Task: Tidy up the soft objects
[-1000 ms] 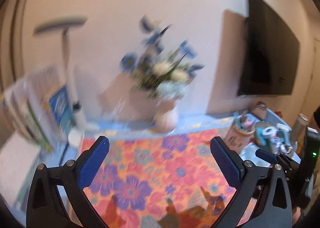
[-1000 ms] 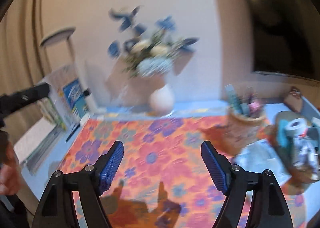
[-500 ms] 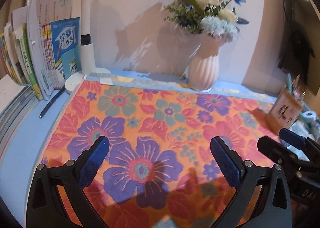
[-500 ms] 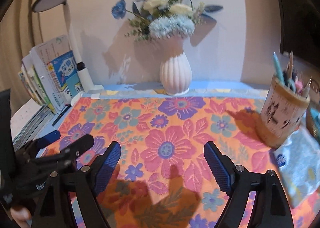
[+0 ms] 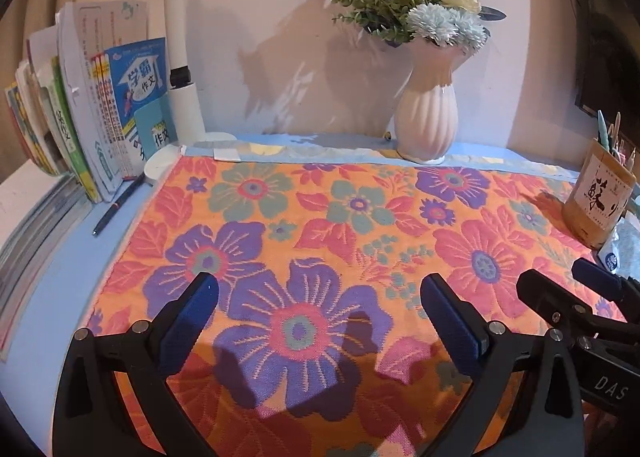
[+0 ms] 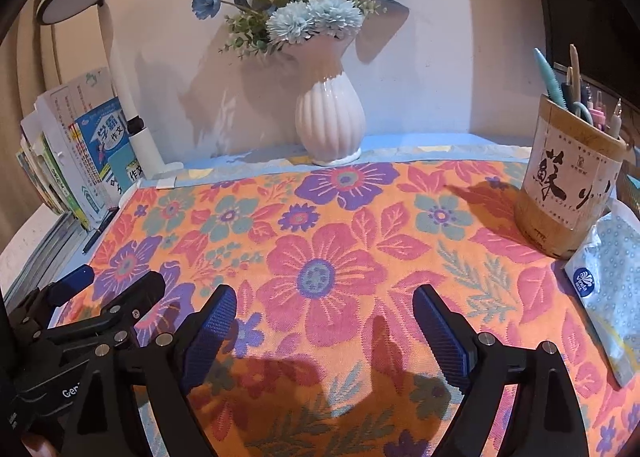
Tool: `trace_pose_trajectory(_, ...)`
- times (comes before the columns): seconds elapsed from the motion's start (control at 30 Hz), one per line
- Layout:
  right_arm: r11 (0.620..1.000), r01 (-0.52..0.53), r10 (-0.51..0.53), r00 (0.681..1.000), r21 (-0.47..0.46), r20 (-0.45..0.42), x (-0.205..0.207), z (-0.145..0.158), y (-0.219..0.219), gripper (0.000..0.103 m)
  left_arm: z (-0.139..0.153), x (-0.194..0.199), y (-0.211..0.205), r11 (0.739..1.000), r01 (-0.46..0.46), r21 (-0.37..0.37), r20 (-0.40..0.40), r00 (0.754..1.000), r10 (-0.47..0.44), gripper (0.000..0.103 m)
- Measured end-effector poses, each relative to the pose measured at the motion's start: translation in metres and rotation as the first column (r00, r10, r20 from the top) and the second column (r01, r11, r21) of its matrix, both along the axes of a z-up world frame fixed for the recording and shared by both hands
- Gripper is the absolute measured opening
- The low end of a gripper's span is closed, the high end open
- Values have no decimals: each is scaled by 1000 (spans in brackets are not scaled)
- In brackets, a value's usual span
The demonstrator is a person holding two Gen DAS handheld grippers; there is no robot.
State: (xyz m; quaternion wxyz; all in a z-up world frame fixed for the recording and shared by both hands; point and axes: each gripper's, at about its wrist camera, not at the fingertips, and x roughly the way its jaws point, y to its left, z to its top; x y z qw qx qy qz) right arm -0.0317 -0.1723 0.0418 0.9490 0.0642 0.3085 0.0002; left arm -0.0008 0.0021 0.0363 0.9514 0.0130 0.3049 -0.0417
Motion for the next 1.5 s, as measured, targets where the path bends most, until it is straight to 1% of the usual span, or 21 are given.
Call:
trace_pose_trajectory(0.13,1000,3,-2,1000,7,-17,3,-2,-1,89,-1,1,2,1000,-7,-6,-7,1000,7,101)
trace_pose_trajectory(0.27,1000,7,-7,1000,-8,-15,2,-2,0,89,0,0,3,1000,-14,-7,1,1000,14,102)
trace_pose_trajectory(0.43,999,45,-46,999,-17,-25,0,-4,-5,89,0,1,3,1000,-5,-6,-5,1000,5,102)
trace_pose_trajectory(0.53,997,78,-78,997,-4,-29,-1,-5,-11,89,-1,2,2,1000,7,-7,-15,1000,-7,102)
trace_pose_trajectory(0.63,996,90,-90,995,4,-47,0,-6,-14,89,-3,4,-1,999,44,-7,-34,998,-44,102)
trace_pose_trajectory(0.73,996,90,-90,995,-1,-50,1,-7,-13,89,-2,2,-3,999,42,7,-22,999,-42,102)
trace_pose_trajectory(0.83,996,87,-88,994,-12,-58,2,-8,-12,89,-3,4,-2,999,45,-2,-33,998,-45,102)
trace_pose_trajectory(0.93,996,94,-94,993,-8,-66,4,-9,-14,90,-3,3,-1,997,71,-21,-39,997,-72,102)
trace_pose_trajectory(1.03,996,94,-94,993,-3,-72,5,-11,-15,90,-2,2,-3,997,73,-12,-32,997,-74,102)
trace_pose_trajectory(1.1,995,96,-97,992,-7,-76,6,-11,-15,90,-5,4,-3,997,79,-12,-53,995,-79,102)
trace_pose_trajectory(1.13,995,95,-96,992,-8,-77,6,-11,-15,90,-6,6,-2,996,85,-23,-72,994,-86,102)
trace_pose_trajectory(1.2,996,86,-86,993,-8,-78,7,-12,-14,90,-7,8,0,997,73,-27,-85,994,-75,102)
trace_pose_trajectory(1.3,996,83,-84,993,-17,-84,8,-13,-14,90,-8,7,1,997,72,-29,-83,994,-74,102)
trace_pose_trajectory(1.5,997,77,-78,993,-15,-85,9,-14,-15,90,-7,5,-1,999,50,-2,-78,996,-50,102)
